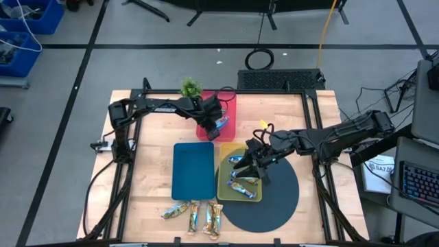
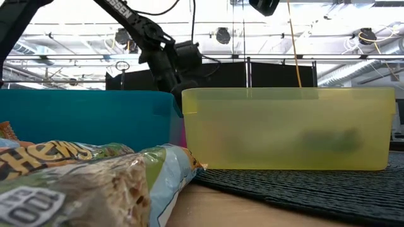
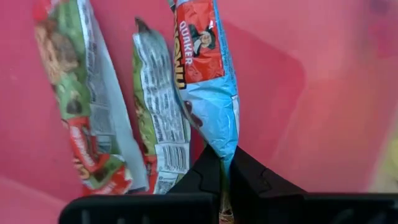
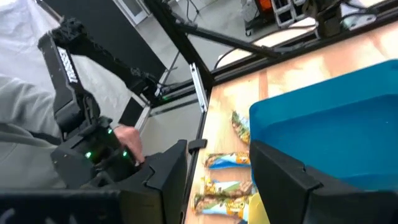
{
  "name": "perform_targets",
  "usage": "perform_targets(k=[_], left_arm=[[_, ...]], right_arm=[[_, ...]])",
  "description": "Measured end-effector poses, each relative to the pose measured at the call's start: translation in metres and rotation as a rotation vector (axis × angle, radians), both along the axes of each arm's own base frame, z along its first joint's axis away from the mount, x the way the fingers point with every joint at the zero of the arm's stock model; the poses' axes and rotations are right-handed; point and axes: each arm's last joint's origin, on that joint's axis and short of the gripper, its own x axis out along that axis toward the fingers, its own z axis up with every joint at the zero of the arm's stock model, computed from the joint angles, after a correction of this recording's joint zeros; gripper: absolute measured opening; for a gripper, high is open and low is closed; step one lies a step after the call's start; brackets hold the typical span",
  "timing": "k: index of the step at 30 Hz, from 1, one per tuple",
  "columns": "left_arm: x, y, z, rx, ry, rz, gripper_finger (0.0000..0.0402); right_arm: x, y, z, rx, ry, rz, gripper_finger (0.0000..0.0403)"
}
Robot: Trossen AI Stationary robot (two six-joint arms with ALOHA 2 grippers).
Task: Pick and place Granola Bars by type
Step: Put the red granola bar into the red bin, then put the yellow granola bar into the blue bin
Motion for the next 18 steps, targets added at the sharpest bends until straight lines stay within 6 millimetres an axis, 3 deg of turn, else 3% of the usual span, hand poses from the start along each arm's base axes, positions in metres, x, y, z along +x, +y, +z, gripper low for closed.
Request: perform_targets(k=[6,10,18], left_arm=[[-0.004,0.007,-0.011,-0.018,0.048,-0.007,0.0018],[-0.006,0.007,-0.007,-0.023,0.05,0.004,0.0076],[-0.014,0.001,0.023,-0.012,0.004,0.014,0.0193]], right_arm=[[0.002,0.008,-0.005,0.014,0.028,0.018,0.0164],[0.001,0.009,-0.005,-0.012,0.012,0.035,0.0166],[0.002,0.01,-0.003,-0.11,-0.065,0.091,0.0198]])
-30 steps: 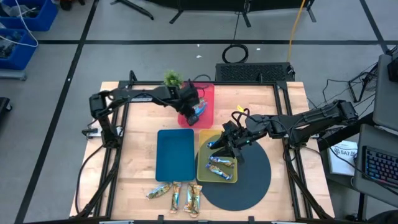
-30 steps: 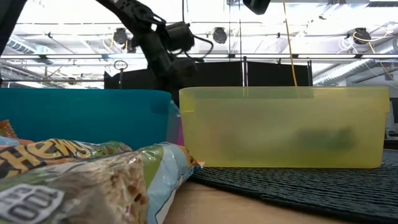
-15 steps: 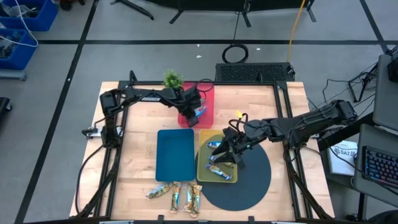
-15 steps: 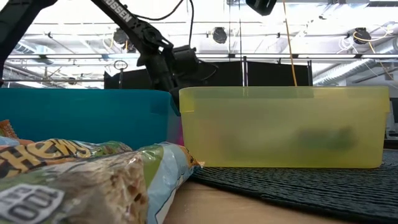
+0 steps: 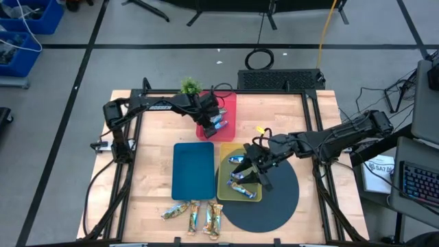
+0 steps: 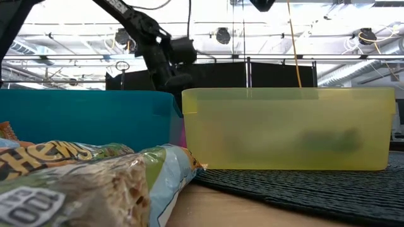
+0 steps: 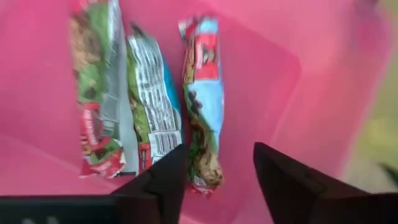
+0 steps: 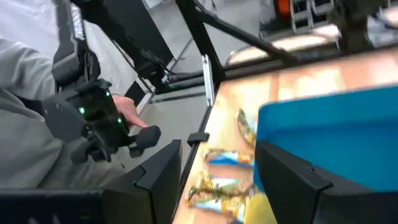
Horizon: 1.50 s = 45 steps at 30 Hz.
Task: Pick and place Granola Bars by type
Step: Put the yellow granola bar into the blue bin
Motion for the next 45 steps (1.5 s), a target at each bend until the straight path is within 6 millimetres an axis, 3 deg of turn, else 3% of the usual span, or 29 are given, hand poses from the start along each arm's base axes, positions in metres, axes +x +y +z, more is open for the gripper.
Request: perform_targets(k=[4,7,14,20,26,31,39,45], left_arm=[[-0.012,-0.011,0.029,-0.017,-0.025,0.038,0.0232],[-0.024,-0.024,0.054,-0.023,-0.056,0.052,0.0247],[-0.06,-0.069,0.106,-0.03,-0.09,-0.028,0.0254],[-0.087,-0.111,0.134,-0.032,-0.128,-0.169,0.0255],[-0.103,-0.144,0.151,-0.066,-0.186,-0.27,0.0255],[-0.111,-0.16,0.156,-0.03,-0.206,-0.303,0.0255],[-0.112,-0.171,0.156,-0.019,-0.199,-0.326,0.0255],[-0.112,-0.171,0.156,-0.019,-0.196,-0.328,0.0255]], right_arm=[[0.007,0.006,0.007,-0.121,-0.022,0.066,0.0217],[0.022,0.019,0.001,-0.229,0.056,0.173,0.0227],[0.059,0.057,-0.011,-0.422,0.184,0.377,0.0225],[0.084,0.071,-0.031,-0.525,0.174,0.374,0.0216],[0.099,0.089,-0.067,-0.634,0.211,0.402,0.0216],[0.105,0.108,-0.093,-0.672,0.22,0.412,0.0213],[0.111,0.131,-0.126,-0.849,0.164,0.381,0.0212],[0.112,0.141,-0.132,-0.83,0.141,0.37,0.0212]])
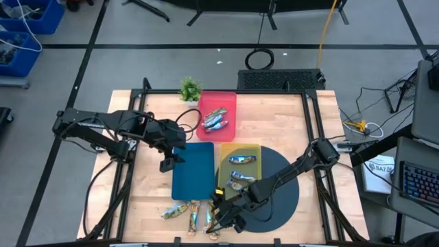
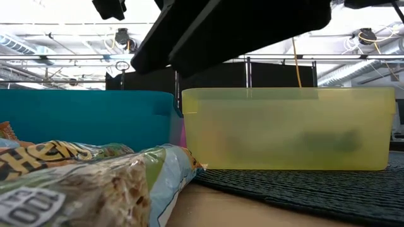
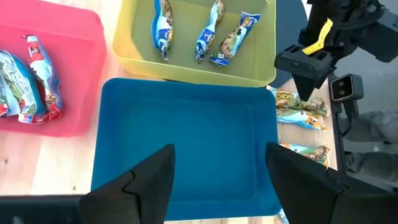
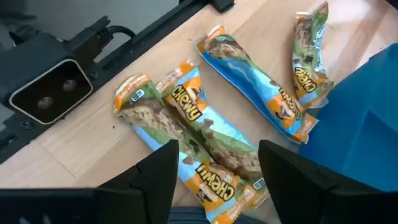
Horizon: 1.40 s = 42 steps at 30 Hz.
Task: Pick and place Granola Bars by type
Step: Put the yellow granola bar into the blue bin
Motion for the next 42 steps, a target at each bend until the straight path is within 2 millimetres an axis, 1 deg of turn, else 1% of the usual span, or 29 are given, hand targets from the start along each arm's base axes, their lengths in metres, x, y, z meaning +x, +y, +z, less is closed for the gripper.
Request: perform_targets(k=[5,8,13,16,20,26,28,30,36,38,40,42], left_arm=[[0.0,0.0,0.0,0.003,-0.001,0.003,0.0255],[0.0,0.0,0.0,0.006,-0.002,0.005,0.0255],[0.0,0.0,0.0,-0.007,0.002,0.024,0.0255],[0.0,0.0,0.0,-0.011,0.003,0.028,0.0255],[0.0,0.0,0.0,-0.018,0.005,0.038,0.0255],[0.0,0.0,0.0,-0.035,0.01,0.062,0.0255],[0.0,0.0,0.0,-0.036,0.01,0.064,0.0255],[0.0,0.0,0.0,-0.042,0.012,0.072,0.0255],[0.0,0.0,0.0,-0.052,0.014,0.085,0.0255],[0.0,0.0,0.0,-0.052,0.015,0.084,0.0255],[0.0,0.0,0.0,-0.047,0.013,0.079,0.0255],[0.0,0.0,0.0,-0.037,0.011,0.076,0.0255]], right_arm=[[-0.004,0.007,-0.001,0.002,0.01,0.021,0.0212],[-0.005,0.007,-0.001,0.054,0.041,0.021,0.0212],[-0.003,0.006,-0.014,0.002,0.053,-0.015,0.0212],[0.002,0.006,-0.019,0.013,0.043,-0.022,0.0212],[0.001,0.008,-0.034,-0.037,0.061,0.008,0.0212],[0.002,0.008,-0.043,-0.088,0.058,0.028,0.021],[0.003,0.008,-0.046,-0.1,0.046,0.04,0.0196],[0.004,0.008,-0.047,-0.128,0.034,0.049,0.0168],[0.004,0.009,-0.045,-0.134,0.017,0.063,0.0056],[0.004,0.009,-0.044,-0.135,0.011,0.067,0.0024],[0.004,0.009,-0.044,-0.135,0.01,0.067,0.001],[0.002,0.01,-0.041,-0.146,0.01,0.056,0.0012]])
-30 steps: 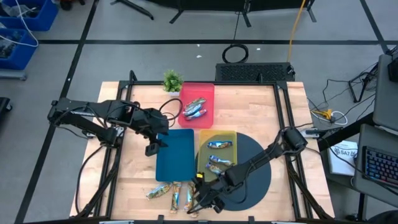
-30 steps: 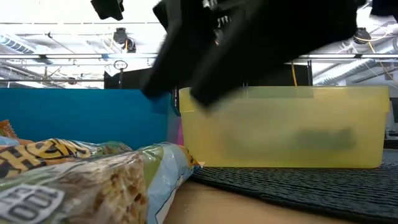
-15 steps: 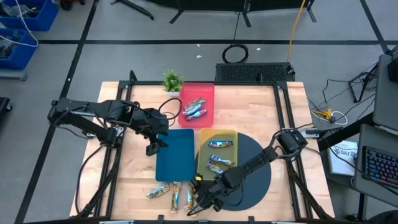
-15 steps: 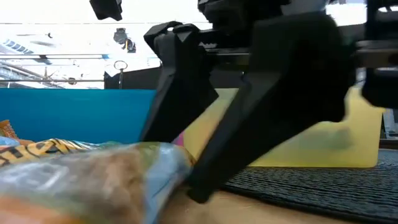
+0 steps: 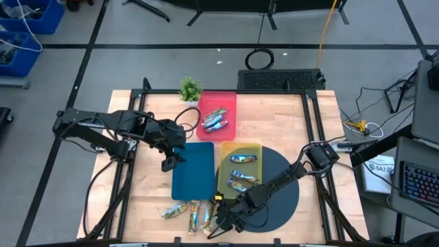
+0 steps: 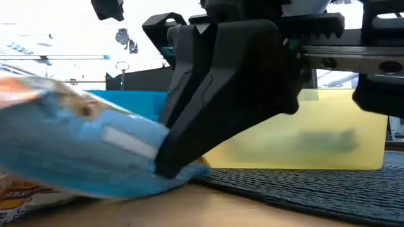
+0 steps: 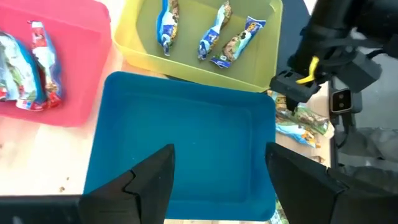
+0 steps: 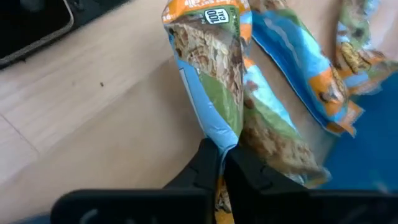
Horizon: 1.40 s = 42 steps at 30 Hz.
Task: Pick and place Granola Bars by type
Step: Put the yellow granola bar into the blue bin
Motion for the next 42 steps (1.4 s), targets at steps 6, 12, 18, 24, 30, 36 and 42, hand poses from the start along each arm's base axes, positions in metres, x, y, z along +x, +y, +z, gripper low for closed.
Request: perform_targets(k=[6,12,18,24,30,36,42], left_arm=[[0.0,0.001,0.0,0.034,-0.005,0.001,0.0255],[0.0,0.001,0.0,0.037,-0.005,0.011,0.0255],[0.0,0.001,0.0,0.031,-0.003,0.035,0.0255],[0.0,0.002,0.0,0.026,-0.001,0.071,0.0255],[0.0,0.002,0.0,-0.002,0.004,0.11,0.0255],[0.0,0.002,0.0,-0.015,0.009,0.143,0.0255],[-0.011,0.007,0.0,0.046,0.049,0.311,0.0255]], right_arm=[[-0.01,0.001,0.022,-0.067,-0.03,-0.032,0.0005],[-0.023,-0.007,0.075,-0.008,-0.091,-0.091,0.0003],[-0.023,-0.043,0.131,0.12,-0.199,-0.223,0.0001],[0.001,-0.106,0.134,0.204,-0.176,-0.341,0.0001],[0.023,-0.145,0.108,0.177,-0.135,-0.341,0.0],[0.041,-0.171,0.079,0.162,-0.112,-0.372,0.0],[0.05,-0.187,0.064,0.145,-0.122,-0.385,0.0]])
